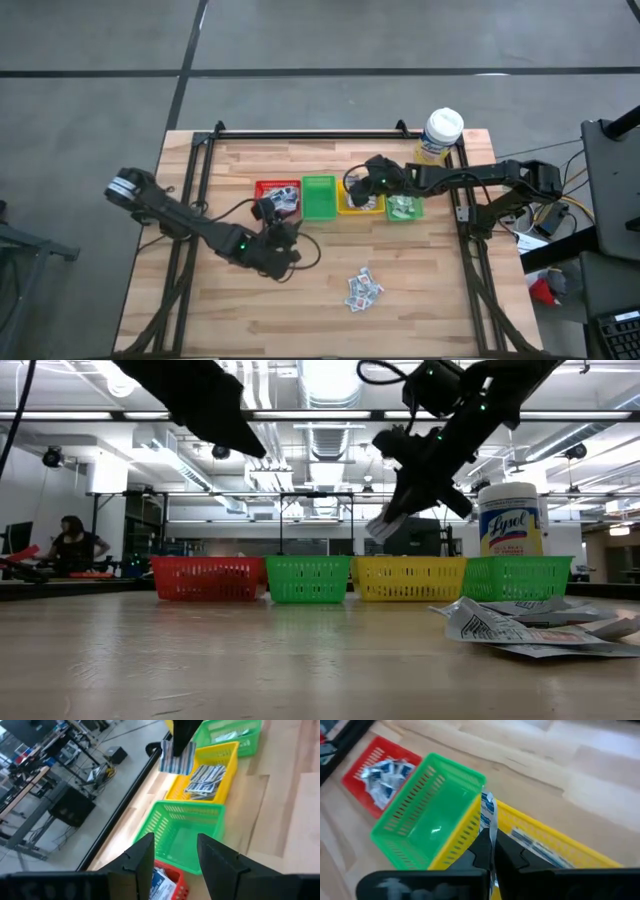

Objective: Pick & Place First Aid Supplies
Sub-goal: Put the blue bandage into the yellow basket

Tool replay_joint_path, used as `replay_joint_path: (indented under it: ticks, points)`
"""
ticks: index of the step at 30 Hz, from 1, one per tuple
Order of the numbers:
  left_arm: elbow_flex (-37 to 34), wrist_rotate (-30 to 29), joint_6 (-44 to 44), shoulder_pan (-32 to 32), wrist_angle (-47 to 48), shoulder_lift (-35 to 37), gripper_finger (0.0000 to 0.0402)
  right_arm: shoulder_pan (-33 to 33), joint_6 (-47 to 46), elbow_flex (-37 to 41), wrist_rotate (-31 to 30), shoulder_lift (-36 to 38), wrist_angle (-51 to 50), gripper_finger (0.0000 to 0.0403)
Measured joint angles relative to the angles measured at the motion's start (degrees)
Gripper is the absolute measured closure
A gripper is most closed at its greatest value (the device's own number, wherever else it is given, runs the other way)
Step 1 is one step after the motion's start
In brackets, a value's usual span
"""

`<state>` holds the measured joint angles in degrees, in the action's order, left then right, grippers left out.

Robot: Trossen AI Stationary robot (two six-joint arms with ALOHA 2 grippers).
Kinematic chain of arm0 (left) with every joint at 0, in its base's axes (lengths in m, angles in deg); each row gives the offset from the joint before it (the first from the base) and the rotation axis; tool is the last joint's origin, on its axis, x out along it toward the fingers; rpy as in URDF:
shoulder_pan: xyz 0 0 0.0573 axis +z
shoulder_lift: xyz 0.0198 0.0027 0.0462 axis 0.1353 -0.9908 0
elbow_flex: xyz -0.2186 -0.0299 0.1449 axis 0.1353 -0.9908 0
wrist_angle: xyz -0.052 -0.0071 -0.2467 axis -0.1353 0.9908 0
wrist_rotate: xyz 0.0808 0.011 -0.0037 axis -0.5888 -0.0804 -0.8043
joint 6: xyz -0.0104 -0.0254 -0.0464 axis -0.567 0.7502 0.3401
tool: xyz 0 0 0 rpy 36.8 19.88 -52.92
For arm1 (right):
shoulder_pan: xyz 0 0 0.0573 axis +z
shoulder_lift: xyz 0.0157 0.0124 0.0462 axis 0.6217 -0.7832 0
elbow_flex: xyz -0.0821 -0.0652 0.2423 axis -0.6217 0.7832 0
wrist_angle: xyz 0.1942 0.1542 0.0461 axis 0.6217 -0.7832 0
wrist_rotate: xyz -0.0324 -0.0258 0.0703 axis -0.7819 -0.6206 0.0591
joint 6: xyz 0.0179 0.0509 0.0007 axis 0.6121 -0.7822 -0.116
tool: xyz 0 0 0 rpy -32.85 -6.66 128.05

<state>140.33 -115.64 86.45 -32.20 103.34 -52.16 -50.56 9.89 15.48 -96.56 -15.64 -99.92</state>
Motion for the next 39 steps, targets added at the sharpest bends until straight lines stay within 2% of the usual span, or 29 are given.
replay_joint_path:
  ticks: [8, 15, 29, 33, 39]
  points:
    - [-2.93, -0.47, 1.63, -2.96, -0.11, 3.98, 0.0251, -0.37, -5.46, 2.28, 0.19, -0.43, 0.07, 0.0394]
    - [-6.65, -0.5, 5.59, -4.11, -1.1, 7.14, 0.0251, -0.29, -8.27, 2.37, 1.31, -4.5, 0.13, 0.0394]
    - [-8.39, -0.63, 5.2, -4.79, -3.04, 8.99, 0.0251, -0.86, -6.3, -0.08, 1.2, -9.38, -0.66, 0.0393]
    - [-8.39, -0.63, 5.2, -4.84, -3.04, 8.99, 0.0251, -0.86, -5.4, -0.09, 1.31, -9.3, -0.85, 0.0377]
    - [-8.39, -0.63, 5.2, -4.84, -3.02, 8.99, 0.0251, -0.88, -4.99, -0.09, 1.5, -9.11, -1.98, 0.0325]
